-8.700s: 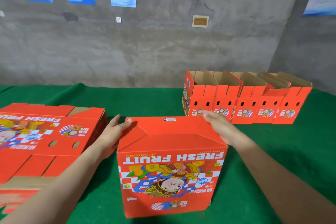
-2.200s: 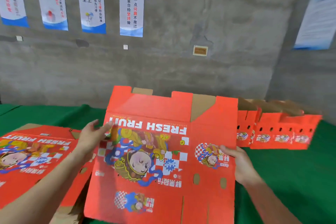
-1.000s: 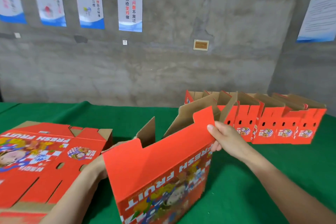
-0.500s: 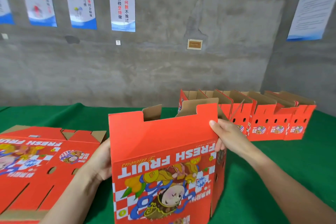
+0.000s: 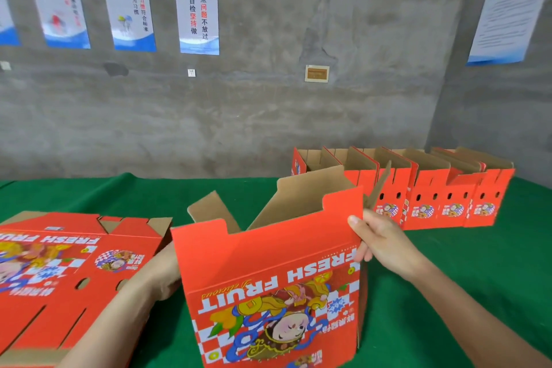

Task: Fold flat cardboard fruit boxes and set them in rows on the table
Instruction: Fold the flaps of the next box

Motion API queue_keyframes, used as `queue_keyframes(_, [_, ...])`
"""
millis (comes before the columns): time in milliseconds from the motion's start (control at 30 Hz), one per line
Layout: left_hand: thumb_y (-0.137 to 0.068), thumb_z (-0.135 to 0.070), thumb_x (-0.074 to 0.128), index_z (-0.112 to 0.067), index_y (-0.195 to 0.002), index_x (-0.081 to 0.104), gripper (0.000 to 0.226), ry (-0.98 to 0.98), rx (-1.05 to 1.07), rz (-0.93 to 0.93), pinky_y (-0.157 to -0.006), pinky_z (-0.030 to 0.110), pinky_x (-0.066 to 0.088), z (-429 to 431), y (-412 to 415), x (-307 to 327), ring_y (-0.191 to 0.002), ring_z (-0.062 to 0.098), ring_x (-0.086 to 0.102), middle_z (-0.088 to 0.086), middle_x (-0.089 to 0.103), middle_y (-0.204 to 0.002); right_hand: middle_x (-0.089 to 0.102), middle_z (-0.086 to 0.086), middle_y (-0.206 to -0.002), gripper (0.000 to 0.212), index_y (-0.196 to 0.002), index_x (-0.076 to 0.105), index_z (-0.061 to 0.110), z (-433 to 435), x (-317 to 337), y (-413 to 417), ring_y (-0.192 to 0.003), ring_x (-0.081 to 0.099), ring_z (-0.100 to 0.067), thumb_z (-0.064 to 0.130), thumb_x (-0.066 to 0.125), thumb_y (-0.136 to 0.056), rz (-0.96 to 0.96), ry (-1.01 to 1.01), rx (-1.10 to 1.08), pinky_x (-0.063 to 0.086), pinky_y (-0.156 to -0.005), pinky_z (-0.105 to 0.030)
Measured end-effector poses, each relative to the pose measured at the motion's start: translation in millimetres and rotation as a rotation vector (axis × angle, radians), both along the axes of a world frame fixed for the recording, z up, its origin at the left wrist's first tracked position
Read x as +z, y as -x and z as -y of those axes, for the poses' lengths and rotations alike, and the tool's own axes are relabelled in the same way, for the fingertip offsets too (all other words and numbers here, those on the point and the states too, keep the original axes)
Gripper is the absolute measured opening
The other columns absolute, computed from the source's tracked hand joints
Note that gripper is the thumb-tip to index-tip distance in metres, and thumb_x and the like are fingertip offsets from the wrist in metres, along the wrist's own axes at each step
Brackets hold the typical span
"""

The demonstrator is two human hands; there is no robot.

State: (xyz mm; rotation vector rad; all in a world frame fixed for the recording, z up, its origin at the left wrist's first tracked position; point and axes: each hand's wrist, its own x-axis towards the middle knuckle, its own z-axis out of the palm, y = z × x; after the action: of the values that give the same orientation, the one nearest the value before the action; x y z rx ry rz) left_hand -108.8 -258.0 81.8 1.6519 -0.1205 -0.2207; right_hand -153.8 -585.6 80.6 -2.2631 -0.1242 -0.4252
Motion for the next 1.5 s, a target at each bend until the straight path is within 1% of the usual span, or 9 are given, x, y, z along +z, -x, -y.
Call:
queue_keyframes(233, [-0.089,-0.002,0.055,-0.002,-0.081,0.060,0.010,0.372,0.556,-0.014,-0.062,0.032,0.041,25,-29,-24,-0.057,0.019,0.052,0.009,0.059,-0.065,0.062,-0.009,-0.068,0.066,-0.075,0.062,0.003,-3,-11,21,-0.064,0.058,-0.023,0.058,0.029,-0.085,0.119,0.054,-0.203,0.048,-0.069,-0.040])
queue_keyframes(400, [-0.093,-0.005,0.051,-0.005,-0.096,0.058,0.007,0.566,0.682,-0.066,-0.063,0.031,0.043,41,-26,-34,-0.064,0.020,0.053,0.006,0.057,-0.075,0.033,0.010,-0.036,0.068,-0.031,0.035,0.018,2,-17,14,-0.037,0.033,-0.006,0.058,0.054,-0.082,0.017,-0.340,-0.352,0.028,-0.047,-0.021])
queue_keyframes(633, [-0.089,0.004,0.047,-0.010,-0.071,0.050,0.022,0.405,0.552,-0.071,-0.054,0.028,0.038,46,-16,-39,-0.053,0.020,0.046,0.009,0.049,-0.064,0.071,-0.022,-0.086,0.033,-0.069,0.068,-0.008,8,-39,3,-0.070,0.066,-0.022,0.020,0.070,-0.085,-0.092,-0.568,-0.370,0.053,-0.073,-0.040])
queue_keyframes(867, [-0.071,0.028,0.051,-0.019,-0.128,0.052,0.074,0.154,0.207,0.077,-0.055,0.030,0.054,30,-17,-45,-0.077,0.023,0.069,0.009,0.067,-0.104,0.055,0.007,-0.127,0.032,-0.058,0.067,0.000,5,-47,-4,-0.103,0.056,-0.007,0.020,0.073,-0.083,-0.063,-0.251,-0.373,0.044,-0.090,-0.032])
queue_keyframes(1000, [-0.069,0.025,0.055,-0.024,-0.145,0.031,0.094,-0.018,0.208,0.225,-0.076,0.032,0.053,34,-22,-49,-0.101,0.019,0.062,0.004,0.051,-0.123,0.034,-0.002,-0.150,0.063,-0.132,0.049,0.014,6,-43,2,-0.136,0.031,-0.022,0.039,0.073,-0.080,-0.138,0.025,-0.439,0.027,-0.108,-0.039])
queue_keyframes(1167, [-0.068,0.025,0.055,-0.027,-0.145,0.031,0.096,-0.060,0.181,0.261,-0.088,0.043,0.050,32,-26,-53,-0.114,0.031,0.055,0.010,0.046,-0.135,-0.027,-0.004,-0.156,0.069,-0.142,0.034,0.030,0,-24,3,-0.138,-0.032,-0.036,0.044,0.061,-0.080,0.023,0.831,-0.503,-0.016,-0.108,-0.058])
queue_keyframes(1300, [-0.067,0.026,0.054,-0.034,-0.142,0.034,0.098,-0.098,0.147,0.309,-0.100,0.056,0.042,30,-27,-51,-0.126,0.029,0.046,0.009,0.044,-0.140,-0.007,0.011,-0.160,0.070,-0.145,0.032,0.030,-16,-7,-14,-0.145,0.018,-0.020,0.001,0.048,-0.083,-0.231,0.714,0.032,0.029,-0.112,-0.039])
queue_keyframes(1400, [-0.066,0.027,0.052,-0.043,-0.136,0.036,0.100,-0.116,0.124,0.355,-0.102,0.053,0.041,30,-24,-49,-0.129,0.020,0.042,0.003,0.042,-0.141,0.029,0.004,-0.153,0.054,-0.146,0.031,0.029,-21,-4,-33,-0.133,0.039,-0.017,0.034,0.049,-0.096,-0.301,0.607,0.068,0.039,-0.105,-0.037])
queue_keyframes(1500, [-0.065,0.026,0.053,-0.038,-0.135,0.040,0.096,-0.178,0.086,0.426,-0.109,0.050,0.034,29,-20,-46,-0.132,0.023,0.039,0.004,0.043,-0.141,0.024,0.005,-0.147,0.070,-0.151,0.015,0.032,-22,-17,-42,-0.127,0.043,-0.022,0.062,0.039,-0.092,-0.285,0.639,-0.018,0.039,-0.100,-0.039])
